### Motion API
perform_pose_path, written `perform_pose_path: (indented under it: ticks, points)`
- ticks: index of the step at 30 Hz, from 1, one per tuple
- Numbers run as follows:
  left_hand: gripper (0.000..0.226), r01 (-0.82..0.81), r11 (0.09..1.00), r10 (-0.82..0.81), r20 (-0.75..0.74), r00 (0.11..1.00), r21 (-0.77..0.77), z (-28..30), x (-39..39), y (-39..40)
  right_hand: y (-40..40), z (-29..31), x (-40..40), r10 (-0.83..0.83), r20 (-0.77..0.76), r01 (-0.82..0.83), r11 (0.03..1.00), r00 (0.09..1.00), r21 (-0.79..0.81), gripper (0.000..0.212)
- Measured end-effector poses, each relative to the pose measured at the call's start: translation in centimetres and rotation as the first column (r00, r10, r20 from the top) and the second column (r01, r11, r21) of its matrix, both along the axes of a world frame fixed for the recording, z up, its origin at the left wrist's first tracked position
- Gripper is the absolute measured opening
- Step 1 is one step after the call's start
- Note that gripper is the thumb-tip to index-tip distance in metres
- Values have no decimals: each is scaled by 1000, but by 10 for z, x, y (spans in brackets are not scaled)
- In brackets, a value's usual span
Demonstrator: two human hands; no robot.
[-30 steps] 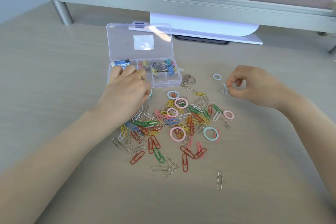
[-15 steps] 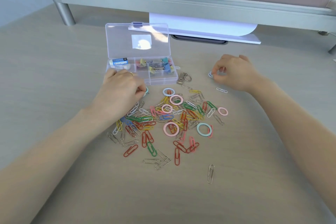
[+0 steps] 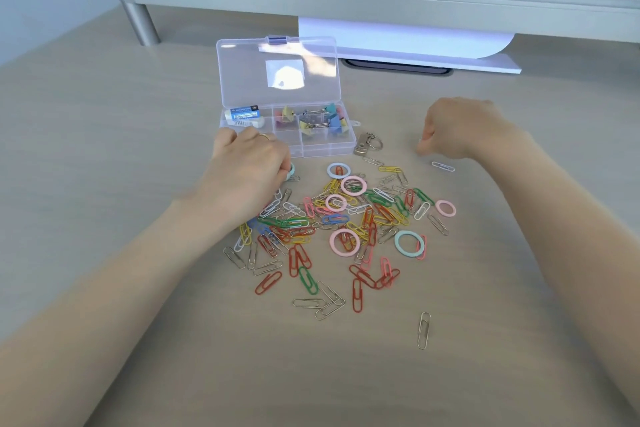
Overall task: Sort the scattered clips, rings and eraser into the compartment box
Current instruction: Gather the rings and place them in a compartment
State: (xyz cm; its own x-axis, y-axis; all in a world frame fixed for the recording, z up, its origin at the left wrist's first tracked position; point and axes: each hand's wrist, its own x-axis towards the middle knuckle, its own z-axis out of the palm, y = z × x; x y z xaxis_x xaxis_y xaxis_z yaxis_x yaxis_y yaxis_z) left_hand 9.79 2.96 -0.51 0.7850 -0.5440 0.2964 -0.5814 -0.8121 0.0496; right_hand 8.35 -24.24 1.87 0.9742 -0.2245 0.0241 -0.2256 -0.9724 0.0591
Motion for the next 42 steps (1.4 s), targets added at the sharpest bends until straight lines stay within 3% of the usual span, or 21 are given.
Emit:
perform_pose_path:
  ticks: [4, 7, 10, 12, 13, 15, 17, 18, 20, 24, 26, 30, 36, 37, 38, 40, 42]
  points:
    - [15, 1, 999, -3, 45, 999, 44, -3, -3, 0, 5, -1, -2, -2, 4, 2, 1000, 1000, -31, 21]
    - [14, 20, 1000, -20, 25, 999, -2, -7, -3, 4, 14, -5, -18, 62, 153, -85, 986, 986, 146, 12]
    - [11, 4, 972, -29, -102, 994, -234, -1, -3, 9, 33, 0, -36, 162, 336, -291, 879, 928, 379, 6]
    - [8, -48, 872, -106, -285, 953, -487, 8, -10, 9, 51, 9, -49, 199, 446, -424, 762, 873, 489, 8]
    - [8, -117, 790, -170, -398, 901, -602, 14, -16, 6, 61, 13, -55, 213, 502, -487, 707, 838, 513, 10]
    - [11, -318, 573, -399, -596, 697, -756, 25, -32, -2, 82, 16, -64, 235, 584, -581, 625, 777, 522, 10]
    - [7, -517, 387, -619, -631, 468, -764, 26, -45, -9, 96, 13, -68, 266, 607, -627, 582, 749, 517, 8]
    - [6, -579, 341, -673, -622, 399, -741, 26, -49, -13, 100, 10, -68, 281, 605, -635, 574, 745, 516, 6]
    - [14, -662, 297, -708, -625, 331, -688, 24, -53, -17, 103, 4, -69, 284, 592, -629, 571, 754, 527, 7]
    - [11, -753, 220, -722, -622, 302, -620, 20, -57, -20, 104, -3, -74, 265, 549, -590, 559, 793, 583, 3]
    - [10, -761, 216, -735, -615, 286, -612, 20, -61, -22, 104, -3, -78, 253, 514, -559, 549, 820, 622, 6]
    - [12, -719, 300, -757, -615, 221, -627, 22, -67, -23, 101, 1, -88, 193, 508, -524, 534, 840, 664, 8]
    - [22, -645, 417, -726, -662, 189, -641, 22, -77, -26, 92, 1, -102, 269, 480, -536, 592, 835, 601, 17]
    - [24, -604, 458, -696, -686, 214, -653, 22, -80, -27, 88, 3, -105, 281, 489, -546, 617, 826, 567, 17]
    - [21, -514, 521, -635, -712, 299, -681, 23, -82, -27, 82, 4, -108, 291, 495, -548, 652, 819, 524, 17]
    - [5, -213, 703, -437, -648, 624, -679, 22, -80, -24, 63, 6, -111, 286, 463, -501, 737, 839, 453, 19]
    - [8, -1, 860, -254, -430, 866, -510, 16, -74, -20, 38, 5, -112, 252, 359, -397, 813, 899, 425, 22]
